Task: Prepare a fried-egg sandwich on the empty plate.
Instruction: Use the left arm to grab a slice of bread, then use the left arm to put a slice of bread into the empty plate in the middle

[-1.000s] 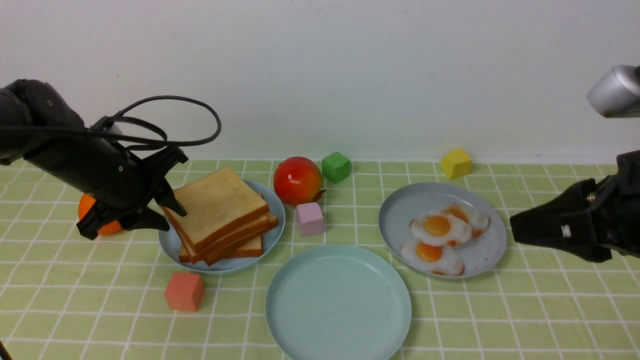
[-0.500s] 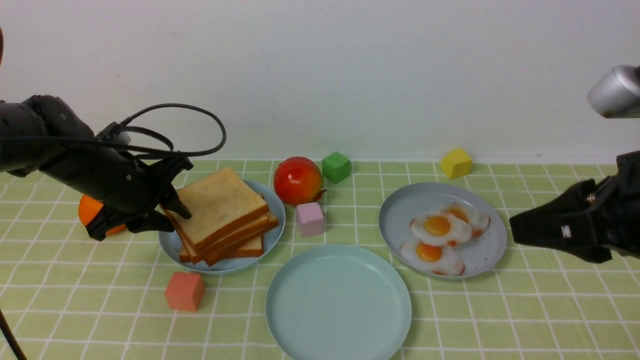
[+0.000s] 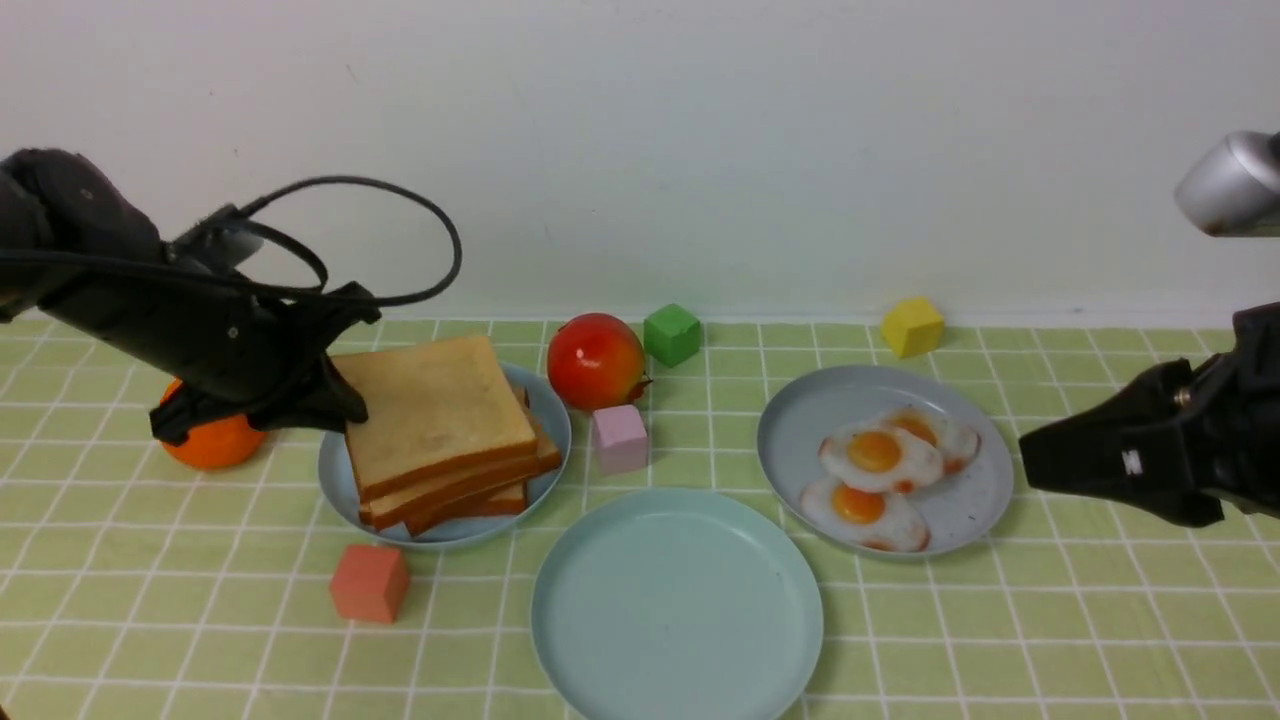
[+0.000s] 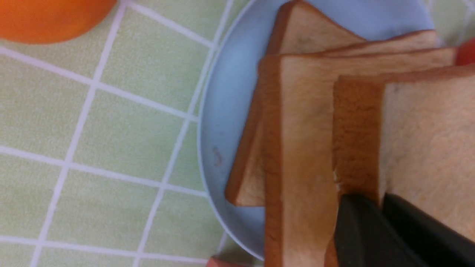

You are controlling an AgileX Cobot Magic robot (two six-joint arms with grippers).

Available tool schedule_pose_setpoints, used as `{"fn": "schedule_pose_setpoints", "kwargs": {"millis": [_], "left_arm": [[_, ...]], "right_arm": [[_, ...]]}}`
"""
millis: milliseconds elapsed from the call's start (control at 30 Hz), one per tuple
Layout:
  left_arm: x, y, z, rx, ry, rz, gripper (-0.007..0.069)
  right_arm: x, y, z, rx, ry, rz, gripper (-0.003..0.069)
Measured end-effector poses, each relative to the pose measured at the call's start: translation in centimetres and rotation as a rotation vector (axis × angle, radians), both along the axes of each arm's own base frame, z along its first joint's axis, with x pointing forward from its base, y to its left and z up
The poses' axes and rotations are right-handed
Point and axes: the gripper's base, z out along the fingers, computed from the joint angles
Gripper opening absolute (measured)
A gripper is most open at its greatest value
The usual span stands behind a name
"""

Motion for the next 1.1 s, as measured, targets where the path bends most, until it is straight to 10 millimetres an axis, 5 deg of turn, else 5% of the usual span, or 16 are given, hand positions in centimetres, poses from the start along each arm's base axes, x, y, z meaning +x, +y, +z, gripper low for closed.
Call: {"fn": "schedule_pose_setpoints", "kwargs": {"millis": [100, 267, 500, 733, 900, 1100], "left_arm": [[-1.4, -1.4, 2.9, 0.015, -0.074, -0.089, 0.0024], [-3.2, -5.5, 4.0, 0.007, -0.107, -0.254, 0.0024], [-5.2, -11.8, -1.8, -0.03, 0.034, -0.384, 0.0024], [-4.9, -14.1, -5.8, -0.009, 0.104, -0.409, 0.003], [-4.7, -14.4, -7.6, -0.001, 0.152, -0.411, 0.0118], [-4.4, -14.5, -7.2, -0.003, 0.135, -0.41, 0.0349]], "right_arm": [[0.0, 0.0, 0.0, 0.014, 0.009, -0.018, 0.0239], [0.1, 0.0, 0.0, 0.018, 0.01, -0.024, 0.0239], [0.1, -0.1, 0.0, 0.004, 0.0, -0.029, 0.0239], [0.4, -0.4, -0.1, -0.027, -0.021, -0.044, 0.0239], [2.0, -0.3, -0.7, 0.032, 0.023, -0.15, 0.0246], [5.4, -0.1, -3.8, 0.061, 0.174, -0.262, 0.0335]]}}
